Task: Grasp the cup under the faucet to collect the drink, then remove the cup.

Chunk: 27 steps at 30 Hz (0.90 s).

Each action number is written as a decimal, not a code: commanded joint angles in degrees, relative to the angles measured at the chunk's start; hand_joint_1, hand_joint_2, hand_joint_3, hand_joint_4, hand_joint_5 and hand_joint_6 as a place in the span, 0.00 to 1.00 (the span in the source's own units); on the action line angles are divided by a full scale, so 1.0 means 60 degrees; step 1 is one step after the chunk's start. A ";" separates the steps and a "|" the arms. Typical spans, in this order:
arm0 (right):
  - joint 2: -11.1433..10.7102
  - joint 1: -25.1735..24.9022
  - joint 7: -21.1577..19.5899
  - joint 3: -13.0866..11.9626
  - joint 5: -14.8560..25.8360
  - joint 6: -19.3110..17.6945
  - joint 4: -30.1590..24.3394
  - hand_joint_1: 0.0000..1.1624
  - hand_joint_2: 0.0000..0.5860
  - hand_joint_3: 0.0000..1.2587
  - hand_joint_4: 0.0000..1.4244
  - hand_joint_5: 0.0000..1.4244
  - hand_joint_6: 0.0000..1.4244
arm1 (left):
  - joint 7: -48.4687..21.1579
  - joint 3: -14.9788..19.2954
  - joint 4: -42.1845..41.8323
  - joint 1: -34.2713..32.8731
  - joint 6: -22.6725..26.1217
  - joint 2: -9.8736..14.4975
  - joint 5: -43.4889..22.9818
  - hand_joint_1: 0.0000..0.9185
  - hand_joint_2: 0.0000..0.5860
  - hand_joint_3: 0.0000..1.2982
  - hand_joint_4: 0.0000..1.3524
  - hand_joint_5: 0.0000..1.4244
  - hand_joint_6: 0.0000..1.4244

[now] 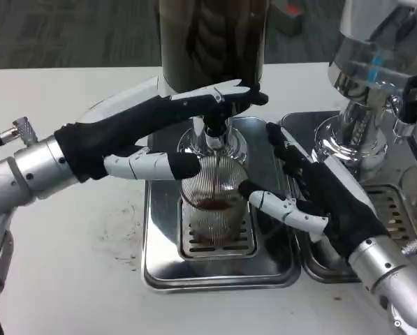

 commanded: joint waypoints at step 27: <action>0.0161 -0.0607 0.0488 0.0092 0.0431 -0.0625 0.0924 0.48 0.36 0.00 0.00 0.00 0.02 | -0.0152 -0.0184 0.0117 0.0197 0.0113 0.0214 0.0380 0.00 0.12 0.12 0.04 0.05 0.09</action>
